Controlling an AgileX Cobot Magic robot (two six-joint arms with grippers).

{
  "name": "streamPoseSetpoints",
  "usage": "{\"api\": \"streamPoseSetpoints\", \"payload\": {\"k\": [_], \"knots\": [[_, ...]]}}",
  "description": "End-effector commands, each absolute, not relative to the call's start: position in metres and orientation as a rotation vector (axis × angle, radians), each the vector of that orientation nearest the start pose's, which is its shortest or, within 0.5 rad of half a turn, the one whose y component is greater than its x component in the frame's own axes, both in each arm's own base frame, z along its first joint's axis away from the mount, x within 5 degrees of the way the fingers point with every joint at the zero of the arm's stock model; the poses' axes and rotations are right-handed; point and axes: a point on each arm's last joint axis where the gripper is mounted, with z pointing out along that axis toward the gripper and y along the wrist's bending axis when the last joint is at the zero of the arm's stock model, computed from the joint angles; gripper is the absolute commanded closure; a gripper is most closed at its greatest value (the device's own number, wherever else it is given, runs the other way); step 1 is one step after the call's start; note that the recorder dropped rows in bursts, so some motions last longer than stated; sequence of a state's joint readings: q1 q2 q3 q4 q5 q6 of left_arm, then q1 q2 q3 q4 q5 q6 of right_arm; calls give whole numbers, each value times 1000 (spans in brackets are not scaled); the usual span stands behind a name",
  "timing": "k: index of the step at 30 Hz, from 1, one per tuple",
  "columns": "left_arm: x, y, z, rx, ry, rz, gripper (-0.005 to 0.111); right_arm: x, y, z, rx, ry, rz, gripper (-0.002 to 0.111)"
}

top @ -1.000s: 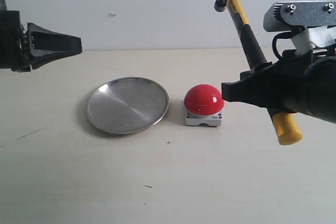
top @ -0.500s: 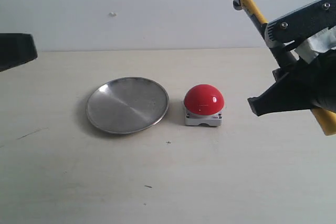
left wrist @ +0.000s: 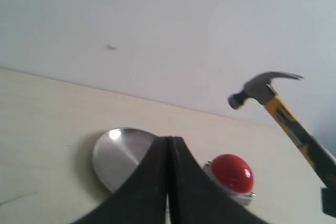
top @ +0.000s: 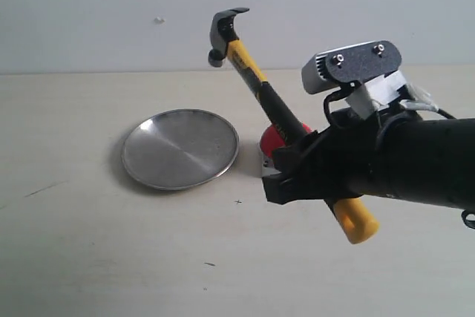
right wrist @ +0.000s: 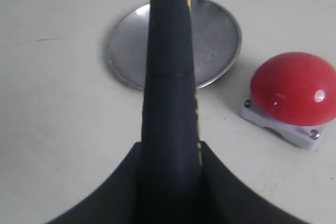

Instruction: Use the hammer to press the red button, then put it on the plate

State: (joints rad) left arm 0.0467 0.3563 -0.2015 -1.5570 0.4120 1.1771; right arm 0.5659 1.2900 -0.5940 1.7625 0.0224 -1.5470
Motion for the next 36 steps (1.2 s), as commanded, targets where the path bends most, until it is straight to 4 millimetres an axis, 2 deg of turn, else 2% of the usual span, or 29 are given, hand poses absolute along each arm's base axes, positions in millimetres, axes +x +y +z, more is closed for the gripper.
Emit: {"api": "streamPoseSetpoints", "payload": {"k": [1, 4, 7, 9, 11, 14, 15, 17, 23, 28, 31, 36], "knots": [[86, -24, 252, -97, 1663, -498, 107, 209, 140, 227, -410, 2181, 531, 108], [87, -19, 252, -132, 1654, -434, 107, 206, 143, 227, -400, 2191, 594, 108], [88, -15, 252, -160, 1649, -404, 107, 199, 152, 229, -441, 2197, 748, 108], [88, -15, 252, -160, 1649, -403, 107, 193, 158, 230, -498, 2209, 846, 108], [88, -15, 252, -160, 1649, -403, 107, 188, 159, 228, -566, 2243, 869, 108], [88, -15, 252, -160, 1649, -403, 107, 188, 156, 227, -577, 2347, 802, 108], [88, -15, 252, -160, 1649, -403, 107, 189, 154, 227, -604, 2379, 733, 108], [88, -15, 252, -160, 1649, -403, 107, 193, 151, 233, -557, 2431, 665, 108], [88, -15, 252, -160, 1649, -403, 107, 206, 139, 272, -519, 2355, 445, 108], [88, -15, 252, -160, 1649, -403, 107, 215, 125, 297, -410, 2443, 212, 108], [88, -15, 252, -160, 1649, -403, 107, 217, 121, 299, -392, 2497, 126, 108], [88, -15, 252, -160, 1649, -403, 107, 222, 117, 292, -316, 2546, 112, 108]]}}
